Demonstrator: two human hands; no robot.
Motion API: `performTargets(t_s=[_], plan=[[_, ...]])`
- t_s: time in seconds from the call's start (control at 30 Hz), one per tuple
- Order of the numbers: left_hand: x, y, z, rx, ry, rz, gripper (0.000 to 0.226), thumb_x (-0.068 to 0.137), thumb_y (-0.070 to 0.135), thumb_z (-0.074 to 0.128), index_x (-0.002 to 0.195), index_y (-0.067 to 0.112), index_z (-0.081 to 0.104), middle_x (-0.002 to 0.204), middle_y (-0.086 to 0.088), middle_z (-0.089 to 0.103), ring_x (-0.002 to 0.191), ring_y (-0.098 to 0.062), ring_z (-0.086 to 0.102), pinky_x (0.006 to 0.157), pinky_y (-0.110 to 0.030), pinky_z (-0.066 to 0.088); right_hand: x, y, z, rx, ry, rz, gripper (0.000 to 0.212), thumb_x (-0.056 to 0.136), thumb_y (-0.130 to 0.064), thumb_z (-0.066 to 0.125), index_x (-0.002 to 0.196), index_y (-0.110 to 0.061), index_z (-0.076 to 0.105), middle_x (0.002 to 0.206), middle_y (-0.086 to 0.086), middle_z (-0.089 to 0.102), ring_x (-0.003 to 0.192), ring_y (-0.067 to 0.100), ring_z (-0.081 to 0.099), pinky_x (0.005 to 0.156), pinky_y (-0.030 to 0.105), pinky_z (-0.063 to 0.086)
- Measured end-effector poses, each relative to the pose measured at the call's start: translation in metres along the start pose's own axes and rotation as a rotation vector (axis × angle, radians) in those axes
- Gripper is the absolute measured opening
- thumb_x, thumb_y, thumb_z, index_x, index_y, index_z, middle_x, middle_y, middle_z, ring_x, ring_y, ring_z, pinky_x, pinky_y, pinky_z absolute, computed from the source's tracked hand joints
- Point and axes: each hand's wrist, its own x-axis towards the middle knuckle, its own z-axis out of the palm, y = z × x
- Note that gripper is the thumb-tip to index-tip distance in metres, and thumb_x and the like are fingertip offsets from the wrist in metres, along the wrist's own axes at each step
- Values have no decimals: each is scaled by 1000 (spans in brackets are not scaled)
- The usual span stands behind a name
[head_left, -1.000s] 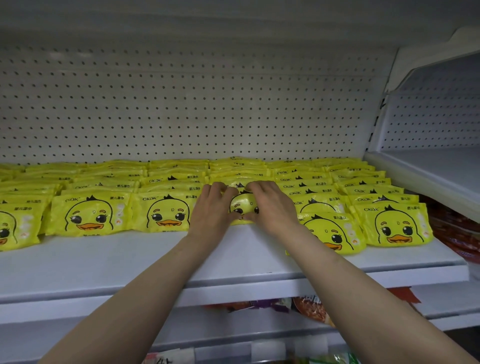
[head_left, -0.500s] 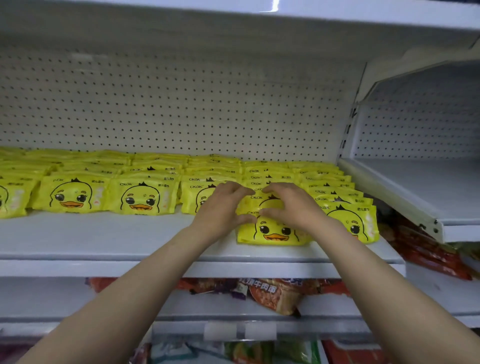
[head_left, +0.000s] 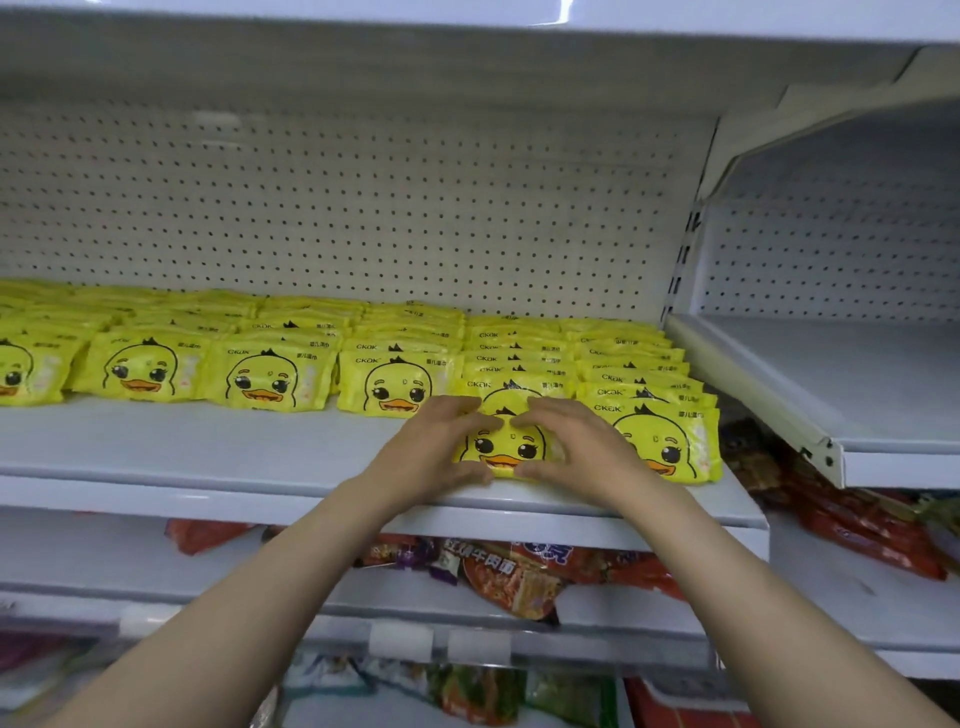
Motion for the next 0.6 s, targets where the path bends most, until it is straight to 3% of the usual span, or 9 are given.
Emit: performTargets(t_s=[0.1, 0.23, 0.33, 0.6], plan=[[7, -4, 6, 76, 77, 47, 69, 67, 47, 81, 129, 25, 59, 138, -11, 50, 128, -32, 43, 104, -44, 39, 6, 2, 2, -31, 66, -32, 56, 78, -45, 77, 129, -33, 57, 154, -6, 39, 144, 15, 28, 114, 32, 27], [25, -7, 13, 203, 202, 54, 79, 56, 52, 84, 126, 25, 58, 127, -8, 56, 113, -30, 50, 88, -41, 47, 25, 5, 7, -144, 176, -49, 58, 70, -41, 83, 121, -26, 60, 151, -2, 44, 143, 21, 32, 111, 41, 35], [38, -12, 19, 195, 242, 61, 80, 55, 49, 85, 125, 23, 58, 122, -8, 55, 102, -29, 51, 80, -41, 50, 34, 10, 13, -197, 230, -38, 66, 67, -37, 85, 126, -23, 60, 148, 2, 48, 140, 25, 40, 107, 43, 42], [68, -24, 32, 148, 275, 55, 83, 54, 38, 89, 127, 17, 54, 119, -10, 51, 99, -30, 49, 82, -40, 48, 54, 17, 19, -241, 297, 20, 67, 66, -30, 87, 127, -21, 59, 147, 3, 50, 137, 24, 44, 98, 39, 48]])
